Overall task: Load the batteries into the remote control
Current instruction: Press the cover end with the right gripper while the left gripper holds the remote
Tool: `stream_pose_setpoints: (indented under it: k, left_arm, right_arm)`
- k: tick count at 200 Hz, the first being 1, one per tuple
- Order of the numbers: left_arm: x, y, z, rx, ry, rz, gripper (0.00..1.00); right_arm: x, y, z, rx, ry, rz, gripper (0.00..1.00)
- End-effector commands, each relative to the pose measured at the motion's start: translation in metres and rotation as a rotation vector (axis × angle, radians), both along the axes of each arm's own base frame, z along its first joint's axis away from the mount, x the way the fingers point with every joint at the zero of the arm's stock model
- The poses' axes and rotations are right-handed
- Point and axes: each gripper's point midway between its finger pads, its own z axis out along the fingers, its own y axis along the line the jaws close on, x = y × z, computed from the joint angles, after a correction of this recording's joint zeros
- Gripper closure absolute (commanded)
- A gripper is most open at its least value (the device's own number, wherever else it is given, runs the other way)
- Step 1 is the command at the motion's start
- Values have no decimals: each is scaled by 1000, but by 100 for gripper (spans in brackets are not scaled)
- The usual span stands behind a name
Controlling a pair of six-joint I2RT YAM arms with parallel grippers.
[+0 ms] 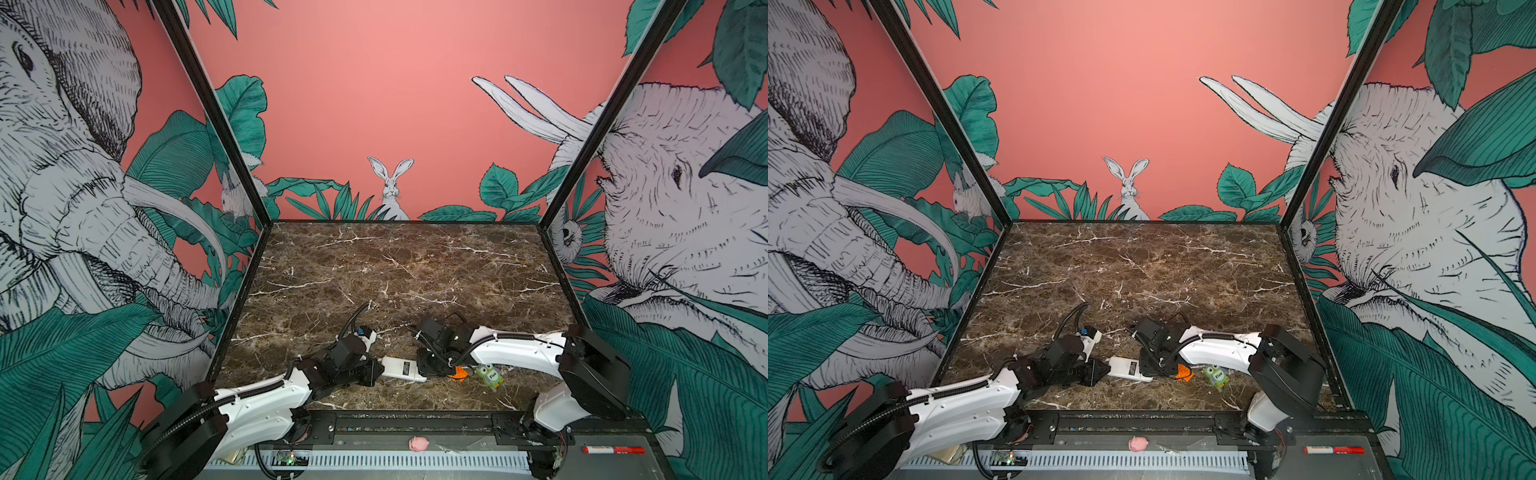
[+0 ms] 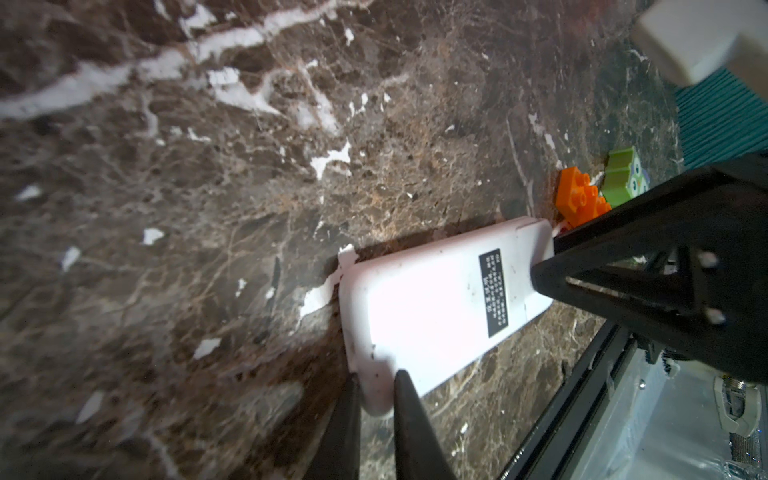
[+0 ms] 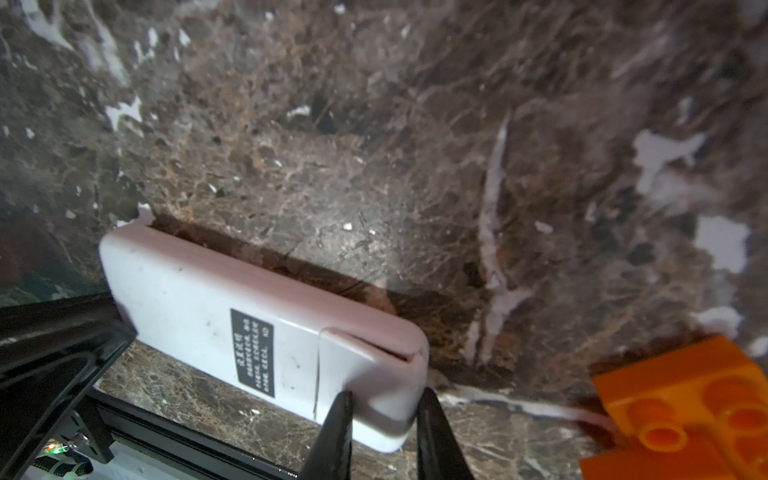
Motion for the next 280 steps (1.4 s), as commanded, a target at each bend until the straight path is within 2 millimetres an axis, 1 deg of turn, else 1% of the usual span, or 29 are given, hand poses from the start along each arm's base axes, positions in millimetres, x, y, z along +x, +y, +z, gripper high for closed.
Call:
stream_pose_setpoints:
  k: [1, 25, 46, 97, 138, 152, 180, 196, 206, 219, 238, 253, 268, 280]
  left_arm:
    - [-32, 2, -18, 19, 105, -90, 84]
    - [-33, 3, -18, 20, 106, -97, 84]
    - [-34, 4, -19, 19, 106, -97, 85]
    - [-36, 6, -20, 18, 106, -99, 85]
    - [-36, 7, -18, 18, 99, -98, 85]
    - [-36, 8, -19, 22, 100, -100, 85]
    - [-37, 8, -21, 26, 99, -105, 85]
    - [-37, 8, -21, 29, 99, -107, 85]
    - [-37, 8, -22, 32, 101, -108, 85]
    - [-37, 8, -22, 31, 100, -110, 85]
    - [-37, 7, -21, 30, 97, -115, 85]
    - [-37, 8, -21, 36, 95, -119, 85]
    - [-37, 8, -21, 35, 93, -122, 85]
    - [-37, 8, -21, 36, 92, -123, 85]
  right_arm:
    - [-17, 0, -56, -52, 30, 25, 98]
    - [-18, 3, -60, -13, 35, -19, 98]
    - [-18, -1, -63, -4, 34, -47, 99]
    - [-17, -2, -63, -15, 24, -47, 100]
    - [-19, -11, -61, -52, 16, -33, 100]
    - [-20, -16, -60, -82, 13, -21, 100]
    - [-23, -21, -58, -108, 12, -9, 100]
    - [-23, -20, -56, -111, 8, -5, 88]
    - [-22, -19, -54, -114, 4, -1, 84]
    - [-22, -20, -52, -118, -3, -5, 84]
    - [-22, -24, -47, -117, -17, -18, 89]
    - [-23, -28, -46, -123, -19, -23, 90]
    - [-23, -31, -45, -131, -22, -25, 89]
    - [-23, -32, -45, -134, -24, -27, 85]
